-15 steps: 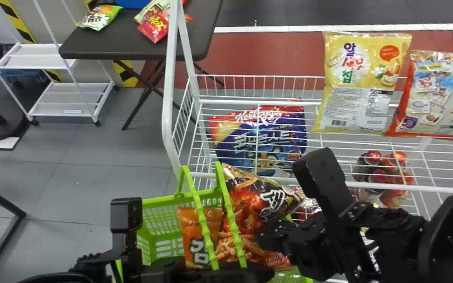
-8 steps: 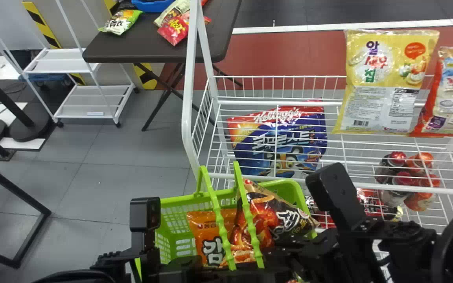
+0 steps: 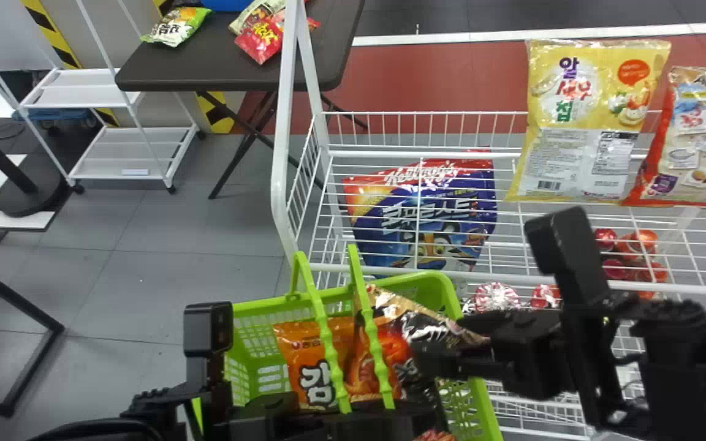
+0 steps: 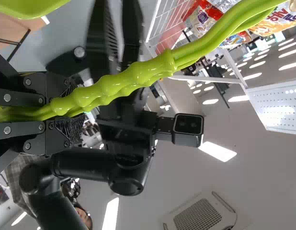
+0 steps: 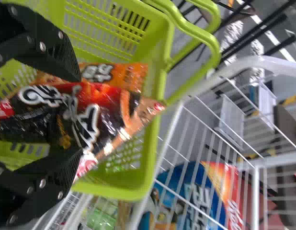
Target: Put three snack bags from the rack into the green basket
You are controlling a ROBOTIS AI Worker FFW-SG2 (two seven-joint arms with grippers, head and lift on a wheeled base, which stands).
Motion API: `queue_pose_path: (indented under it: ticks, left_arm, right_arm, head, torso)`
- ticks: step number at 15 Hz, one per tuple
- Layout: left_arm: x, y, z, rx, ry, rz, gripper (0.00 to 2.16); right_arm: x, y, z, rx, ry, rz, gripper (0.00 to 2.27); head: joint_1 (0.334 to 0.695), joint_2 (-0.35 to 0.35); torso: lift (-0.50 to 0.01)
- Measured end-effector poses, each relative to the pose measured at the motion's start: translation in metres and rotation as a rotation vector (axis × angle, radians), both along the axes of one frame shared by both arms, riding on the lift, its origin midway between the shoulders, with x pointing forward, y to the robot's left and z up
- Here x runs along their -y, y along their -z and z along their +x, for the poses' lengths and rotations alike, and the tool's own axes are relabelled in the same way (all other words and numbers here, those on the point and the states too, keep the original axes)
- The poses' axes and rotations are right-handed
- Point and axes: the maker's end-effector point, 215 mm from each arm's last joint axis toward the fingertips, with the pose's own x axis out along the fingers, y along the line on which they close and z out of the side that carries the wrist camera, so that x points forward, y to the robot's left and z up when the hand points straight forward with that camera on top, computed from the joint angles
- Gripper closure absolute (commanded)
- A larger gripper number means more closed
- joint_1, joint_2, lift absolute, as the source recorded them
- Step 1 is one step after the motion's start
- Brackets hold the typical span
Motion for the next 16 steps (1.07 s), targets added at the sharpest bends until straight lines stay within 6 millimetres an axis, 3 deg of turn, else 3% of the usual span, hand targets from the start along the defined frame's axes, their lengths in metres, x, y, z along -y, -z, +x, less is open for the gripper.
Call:
queue_pose_path:
  ticks: [3,4,7,10,13,16]
  left_arm:
    - [0.0,0.0,0.0,0.001,0.001,0.0,2.15]
    - [0.0,0.0,0.0,0.0,0.001,0.0,2.15]
    - [0.0,0.0,0.0,0.0,0.0,0.0,2.15]
    - [-0.002,0.001,0.0,-0.002,-0.004,0.002,2.15]
    - [-0.004,0.002,0.001,-0.003,-0.009,0.004,2.15]
    - [-0.004,0.002,0.001,-0.005,-0.009,0.004,2.15]
  right_arm:
    - [0.049,-0.02,0.058,0.083,0.144,0.018,0.06]
    - [0.072,-0.025,0.08,0.117,0.209,0.021,0.06]
    - [0.145,-0.028,0.129,0.208,0.386,-0.021,0.06]
    - [0.217,-0.028,0.162,0.299,0.522,-0.085,0.06]
    - [0.287,-0.032,0.187,0.364,0.632,-0.144,0.06]
    - [0.339,-0.04,0.212,0.428,0.704,-0.191,0.06]
  head:
    - [0.695,-0.005]
    - [0.695,-0.069]
    - [0.695,-0.16]
    - [0.695,-0.275]
    - [0.695,-0.346]
    - [0.695,-0.35]
  torso:
    - [0.0]
    - [0.0]
    - [0.0]
    - [0.0]
    - [0.0]
    - [0.0]
